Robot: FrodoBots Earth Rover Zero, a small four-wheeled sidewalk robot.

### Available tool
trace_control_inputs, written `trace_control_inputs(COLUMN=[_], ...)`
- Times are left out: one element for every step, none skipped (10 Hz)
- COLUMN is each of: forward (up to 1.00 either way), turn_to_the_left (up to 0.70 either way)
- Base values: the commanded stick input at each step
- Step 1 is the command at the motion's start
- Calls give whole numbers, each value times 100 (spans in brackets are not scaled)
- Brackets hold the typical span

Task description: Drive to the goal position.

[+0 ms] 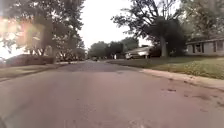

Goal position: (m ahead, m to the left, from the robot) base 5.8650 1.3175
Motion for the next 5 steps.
trace_control_inputs(forward=[100,100,100,100,100], turn_to_the_left=[0,0,0,0,0])
